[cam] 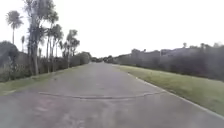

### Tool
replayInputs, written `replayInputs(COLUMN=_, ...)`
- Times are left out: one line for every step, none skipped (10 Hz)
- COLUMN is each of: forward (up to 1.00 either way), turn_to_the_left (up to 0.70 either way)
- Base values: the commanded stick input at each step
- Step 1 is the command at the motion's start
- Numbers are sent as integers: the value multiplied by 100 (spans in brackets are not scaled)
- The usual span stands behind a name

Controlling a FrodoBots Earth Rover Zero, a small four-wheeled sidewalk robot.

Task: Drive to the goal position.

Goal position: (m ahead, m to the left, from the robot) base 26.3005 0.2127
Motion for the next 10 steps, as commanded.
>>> replayInputs(forward=100, turn_to_the_left=0)
replayInputs(forward=100, turn_to_the_left=0)
replayInputs(forward=100, turn_to_the_left=0)
replayInputs(forward=100, turn_to_the_left=0)
replayInputs(forward=100, turn_to_the_left=0)
replayInputs(forward=100, turn_to_the_left=0)
replayInputs(forward=100, turn_to_the_left=0)
replayInputs(forward=100, turn_to_the_left=0)
replayInputs(forward=100, turn_to_the_left=7)
replayInputs(forward=100, turn_to_the_left=23)
